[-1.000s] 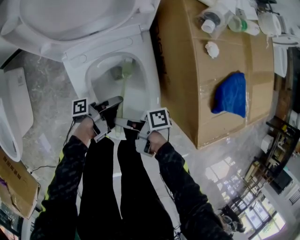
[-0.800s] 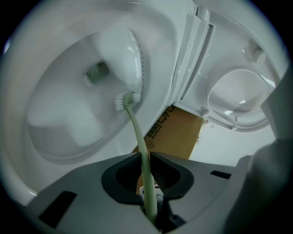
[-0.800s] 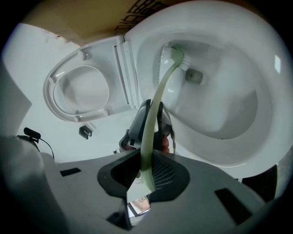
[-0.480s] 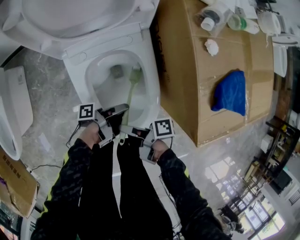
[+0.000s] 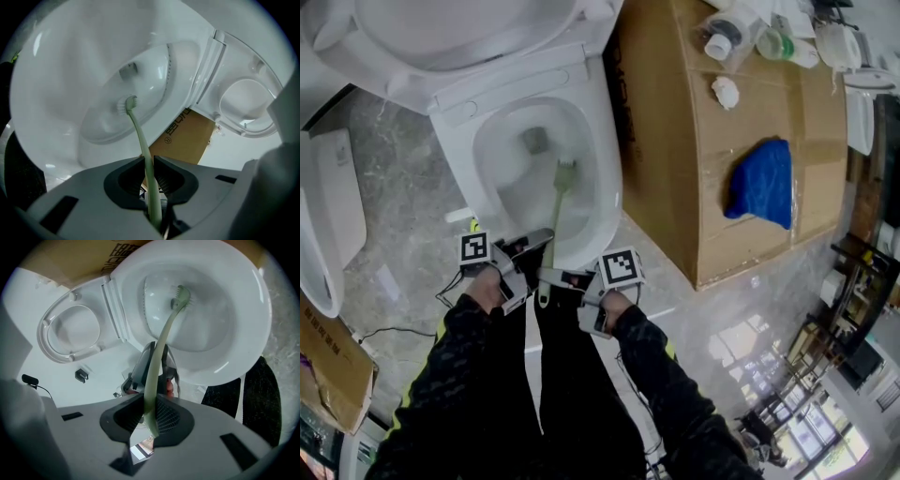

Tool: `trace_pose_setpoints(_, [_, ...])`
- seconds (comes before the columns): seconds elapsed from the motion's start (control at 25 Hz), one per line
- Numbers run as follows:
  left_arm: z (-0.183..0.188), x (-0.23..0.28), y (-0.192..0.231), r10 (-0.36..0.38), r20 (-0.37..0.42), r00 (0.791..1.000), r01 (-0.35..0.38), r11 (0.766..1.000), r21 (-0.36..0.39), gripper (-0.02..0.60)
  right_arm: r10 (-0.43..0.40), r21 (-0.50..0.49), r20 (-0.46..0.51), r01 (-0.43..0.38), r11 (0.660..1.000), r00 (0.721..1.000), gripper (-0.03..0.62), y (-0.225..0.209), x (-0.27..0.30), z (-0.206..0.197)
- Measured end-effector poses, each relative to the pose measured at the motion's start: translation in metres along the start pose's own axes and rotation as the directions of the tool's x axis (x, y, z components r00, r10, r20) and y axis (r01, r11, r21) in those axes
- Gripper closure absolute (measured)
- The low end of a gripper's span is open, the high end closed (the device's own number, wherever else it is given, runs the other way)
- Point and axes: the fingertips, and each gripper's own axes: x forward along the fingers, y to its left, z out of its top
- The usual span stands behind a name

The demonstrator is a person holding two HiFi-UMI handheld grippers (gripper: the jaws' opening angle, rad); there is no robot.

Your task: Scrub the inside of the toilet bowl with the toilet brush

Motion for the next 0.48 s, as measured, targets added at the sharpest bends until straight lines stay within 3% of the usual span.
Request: trace_pose_setpoints(0.48, [-0.004,-0.048,0.028,0.037,0.087,0.996,-0.029,0.996,-0.089,0.518,-0.047,0.102,-0.147,0.062,0.993,0.988,0.528,-0.017,0.027,-0.039])
